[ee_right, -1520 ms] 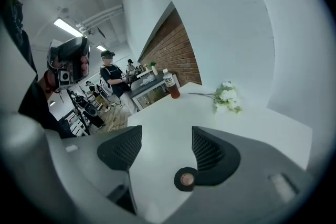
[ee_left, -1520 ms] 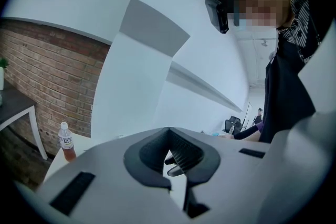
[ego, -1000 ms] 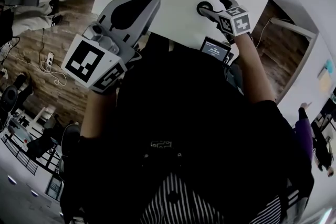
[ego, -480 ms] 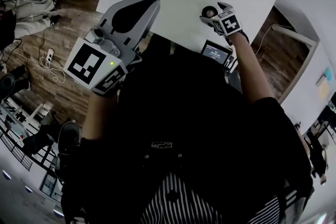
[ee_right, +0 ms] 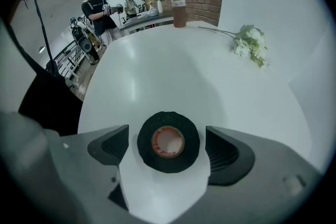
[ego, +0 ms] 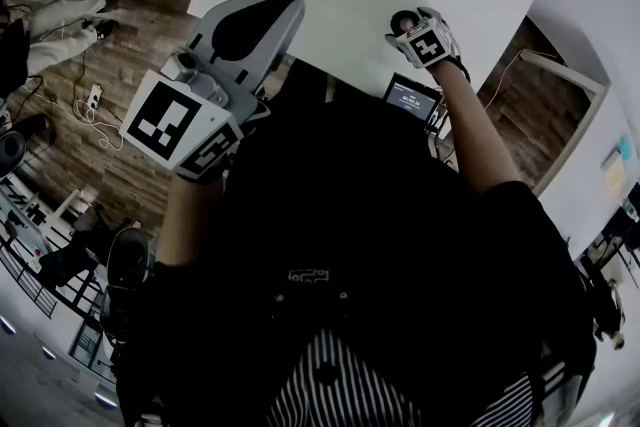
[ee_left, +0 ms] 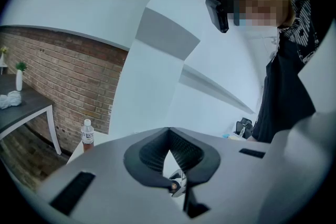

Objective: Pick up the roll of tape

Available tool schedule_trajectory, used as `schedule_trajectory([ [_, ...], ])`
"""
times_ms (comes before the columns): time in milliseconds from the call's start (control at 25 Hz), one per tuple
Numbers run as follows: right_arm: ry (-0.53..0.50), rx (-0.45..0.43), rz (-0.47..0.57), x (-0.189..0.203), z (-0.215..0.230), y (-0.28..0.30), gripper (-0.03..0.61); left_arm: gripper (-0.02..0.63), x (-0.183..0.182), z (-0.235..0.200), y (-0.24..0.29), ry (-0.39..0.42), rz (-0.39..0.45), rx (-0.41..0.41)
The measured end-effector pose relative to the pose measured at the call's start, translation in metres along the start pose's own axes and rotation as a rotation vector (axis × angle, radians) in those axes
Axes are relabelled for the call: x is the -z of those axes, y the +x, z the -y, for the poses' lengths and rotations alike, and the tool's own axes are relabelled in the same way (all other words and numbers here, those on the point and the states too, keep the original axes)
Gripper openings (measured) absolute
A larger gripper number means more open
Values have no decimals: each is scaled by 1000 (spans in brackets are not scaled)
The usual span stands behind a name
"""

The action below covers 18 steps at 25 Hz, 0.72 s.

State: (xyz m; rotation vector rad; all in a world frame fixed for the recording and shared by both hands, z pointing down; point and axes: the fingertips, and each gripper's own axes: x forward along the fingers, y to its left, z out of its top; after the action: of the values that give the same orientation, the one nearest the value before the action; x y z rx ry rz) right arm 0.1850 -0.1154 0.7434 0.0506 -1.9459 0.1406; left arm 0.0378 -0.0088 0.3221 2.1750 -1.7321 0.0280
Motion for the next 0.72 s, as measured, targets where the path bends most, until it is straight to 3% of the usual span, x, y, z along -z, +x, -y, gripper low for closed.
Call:
schedule_trajectory([
  [120, -27, 19, 4, -1, 3, 2, 382, 8, 1, 0, 0, 1, 0, -6],
  [240, -51, 25, 21, -5, 4, 4, 361, 8, 2, 3, -2, 2, 2, -8],
  [560, -64, 21, 15, -8, 4, -2, 350, 8, -1, 15, -11, 21, 11, -11],
  [720, 46, 23, -1, 22, 12, -12, 348, 8, -2, 21, -13, 31, 20, -6],
])
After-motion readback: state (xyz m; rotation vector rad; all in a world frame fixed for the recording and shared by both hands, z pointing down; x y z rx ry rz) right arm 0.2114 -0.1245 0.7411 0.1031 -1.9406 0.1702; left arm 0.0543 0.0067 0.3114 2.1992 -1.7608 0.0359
